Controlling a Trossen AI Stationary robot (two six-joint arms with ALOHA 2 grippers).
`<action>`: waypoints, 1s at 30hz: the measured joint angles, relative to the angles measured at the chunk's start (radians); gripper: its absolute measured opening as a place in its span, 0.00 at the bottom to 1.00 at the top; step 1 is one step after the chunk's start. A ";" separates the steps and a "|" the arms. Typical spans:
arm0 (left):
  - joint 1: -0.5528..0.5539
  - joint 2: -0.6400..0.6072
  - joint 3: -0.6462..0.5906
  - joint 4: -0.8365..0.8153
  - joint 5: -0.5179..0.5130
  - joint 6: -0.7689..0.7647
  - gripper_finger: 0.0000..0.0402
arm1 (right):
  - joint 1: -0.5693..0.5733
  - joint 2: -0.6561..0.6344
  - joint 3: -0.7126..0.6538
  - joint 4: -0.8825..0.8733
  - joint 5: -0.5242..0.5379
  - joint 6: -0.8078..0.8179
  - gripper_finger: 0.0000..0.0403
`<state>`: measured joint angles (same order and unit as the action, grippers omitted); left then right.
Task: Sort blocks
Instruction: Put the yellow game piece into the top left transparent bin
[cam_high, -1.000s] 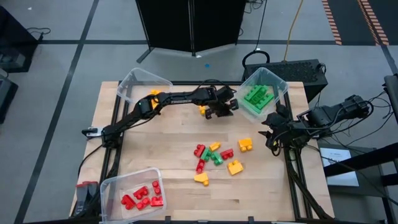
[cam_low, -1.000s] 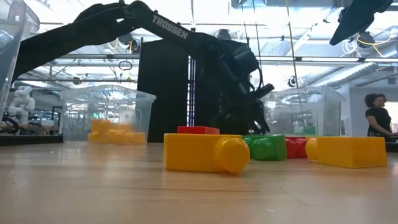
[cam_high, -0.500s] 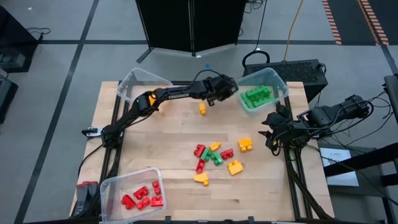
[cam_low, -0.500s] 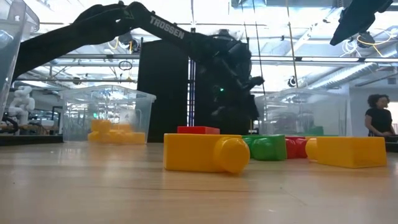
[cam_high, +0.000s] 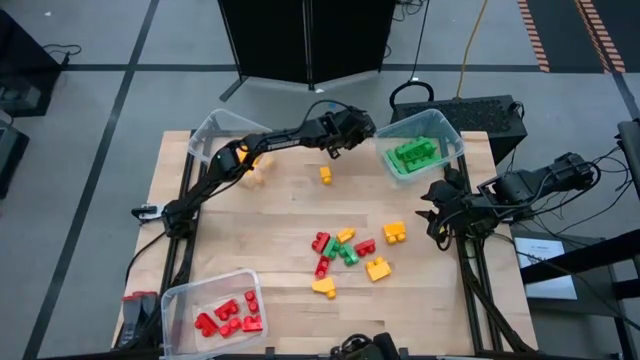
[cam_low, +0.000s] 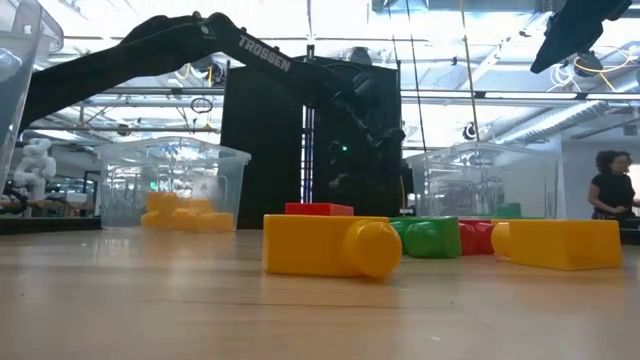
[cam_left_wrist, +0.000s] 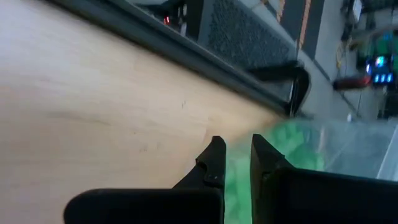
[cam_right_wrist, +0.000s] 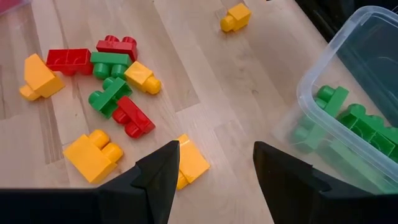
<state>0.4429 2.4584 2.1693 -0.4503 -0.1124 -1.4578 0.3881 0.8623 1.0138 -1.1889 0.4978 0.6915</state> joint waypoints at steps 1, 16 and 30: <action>-0.001 0.000 0.000 -0.002 0.018 0.014 0.00 | 0.000 0.000 0.000 0.000 0.001 0.000 0.50; -0.007 -0.247 0.000 -0.360 0.005 0.245 0.00 | 0.000 0.000 0.000 0.004 0.005 0.002 0.50; -0.313 -0.700 0.001 -0.524 -0.142 0.511 0.00 | 0.000 0.036 -0.223 0.432 -0.264 -0.320 0.50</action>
<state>0.1301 1.7585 2.1704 -0.9744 -0.2544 -0.9465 0.3882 0.8985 0.7903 -0.7572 0.2343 0.3719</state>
